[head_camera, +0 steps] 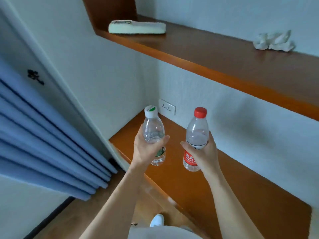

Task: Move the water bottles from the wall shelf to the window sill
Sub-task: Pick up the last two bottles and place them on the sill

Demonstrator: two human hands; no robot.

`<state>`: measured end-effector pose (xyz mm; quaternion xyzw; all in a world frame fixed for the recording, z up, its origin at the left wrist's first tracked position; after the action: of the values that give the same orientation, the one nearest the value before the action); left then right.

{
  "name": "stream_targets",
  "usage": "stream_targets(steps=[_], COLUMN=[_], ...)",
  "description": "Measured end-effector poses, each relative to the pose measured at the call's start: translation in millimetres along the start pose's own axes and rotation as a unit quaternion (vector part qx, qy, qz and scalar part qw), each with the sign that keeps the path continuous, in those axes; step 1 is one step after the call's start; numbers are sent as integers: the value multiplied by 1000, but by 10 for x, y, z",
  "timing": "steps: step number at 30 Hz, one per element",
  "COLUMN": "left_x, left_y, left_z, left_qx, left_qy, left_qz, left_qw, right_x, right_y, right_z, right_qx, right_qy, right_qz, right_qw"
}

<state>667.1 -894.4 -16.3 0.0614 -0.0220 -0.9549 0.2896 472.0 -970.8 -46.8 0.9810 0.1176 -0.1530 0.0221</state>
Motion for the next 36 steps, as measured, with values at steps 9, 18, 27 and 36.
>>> stream_targets(steps=[9,18,27,36], left_x=[-1571,-2877,-3977,-5487], left_y=[-1141,-2636,-3736,-4250], left_z=[-118,-117,-152,-304], left_qx=[-24,-57,-55,-40], left_qy=[-4,23,50,66], left_qz=[272,502,624,671], left_qw=[962,863,778,737], right_x=[1337,2740,4032,5530], right_y=[-538,-1671,-2914,-3937], right_z=[-454,-982,-1285,-1764], right_qx=[-77,-173,-209,-262], right_qy=[31,20,7,-30], right_qz=[-247,-436,-560,-607], right_qw=[966,883,802,750])
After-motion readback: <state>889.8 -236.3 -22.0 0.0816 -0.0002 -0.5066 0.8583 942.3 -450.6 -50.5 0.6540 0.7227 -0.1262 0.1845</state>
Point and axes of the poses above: each hand's wrist, its own y-axis towards the middle knuckle, its own x-axis out of the palm, z = x × y, the point moved 6 cm from there along y, towards the middle knuckle, and after that the axes turned 6 degrees about -y, right-handed, at the moved point
